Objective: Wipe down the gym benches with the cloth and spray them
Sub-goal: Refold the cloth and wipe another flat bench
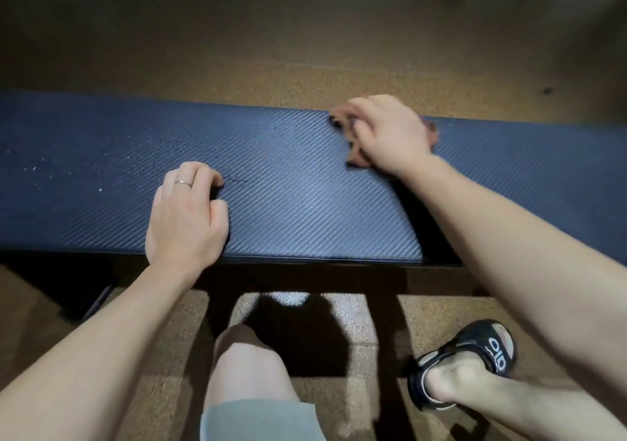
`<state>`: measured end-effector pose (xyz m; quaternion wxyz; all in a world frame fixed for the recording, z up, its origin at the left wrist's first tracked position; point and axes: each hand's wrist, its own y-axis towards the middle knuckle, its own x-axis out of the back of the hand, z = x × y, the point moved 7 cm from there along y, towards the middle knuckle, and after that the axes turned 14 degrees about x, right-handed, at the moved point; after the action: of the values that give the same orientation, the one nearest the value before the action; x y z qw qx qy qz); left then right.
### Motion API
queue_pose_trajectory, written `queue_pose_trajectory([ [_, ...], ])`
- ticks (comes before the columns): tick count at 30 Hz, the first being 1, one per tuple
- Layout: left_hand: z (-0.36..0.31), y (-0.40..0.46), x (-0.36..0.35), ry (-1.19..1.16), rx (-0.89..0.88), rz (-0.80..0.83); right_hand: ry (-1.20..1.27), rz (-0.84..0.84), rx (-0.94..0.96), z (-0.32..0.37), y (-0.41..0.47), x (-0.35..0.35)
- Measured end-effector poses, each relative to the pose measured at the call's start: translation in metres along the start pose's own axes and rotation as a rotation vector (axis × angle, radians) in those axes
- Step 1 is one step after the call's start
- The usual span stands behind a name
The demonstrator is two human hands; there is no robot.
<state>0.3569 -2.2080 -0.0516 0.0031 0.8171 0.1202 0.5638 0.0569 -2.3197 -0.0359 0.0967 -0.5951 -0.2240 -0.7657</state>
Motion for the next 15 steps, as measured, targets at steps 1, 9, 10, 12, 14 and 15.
queue_pose_trajectory([
  [1,0.0,0.0,0.0,0.002,0.0,0.002,-0.017,0.015,-0.103,-0.029,-0.009,0.007],
  [9,-0.005,0.001,-0.001,0.015,-0.011,-0.025,-0.05,0.009,-0.23,-0.006,0.005,-0.009],
  [10,-0.006,-0.001,-0.001,0.012,-0.015,-0.018,-0.04,0.037,-0.146,0.022,0.017,-0.018],
  [12,-0.004,-0.001,0.001,0.016,-0.014,-0.021,-0.048,0.054,0.006,0.081,0.036,-0.037],
  [14,-0.003,0.0,0.0,0.01,-0.022,-0.012,-0.018,0.042,0.088,0.11,0.041,-0.045],
  [15,-0.002,0.0,-0.001,0.006,-0.023,-0.005,0.014,0.042,0.125,0.111,0.037,-0.045],
])
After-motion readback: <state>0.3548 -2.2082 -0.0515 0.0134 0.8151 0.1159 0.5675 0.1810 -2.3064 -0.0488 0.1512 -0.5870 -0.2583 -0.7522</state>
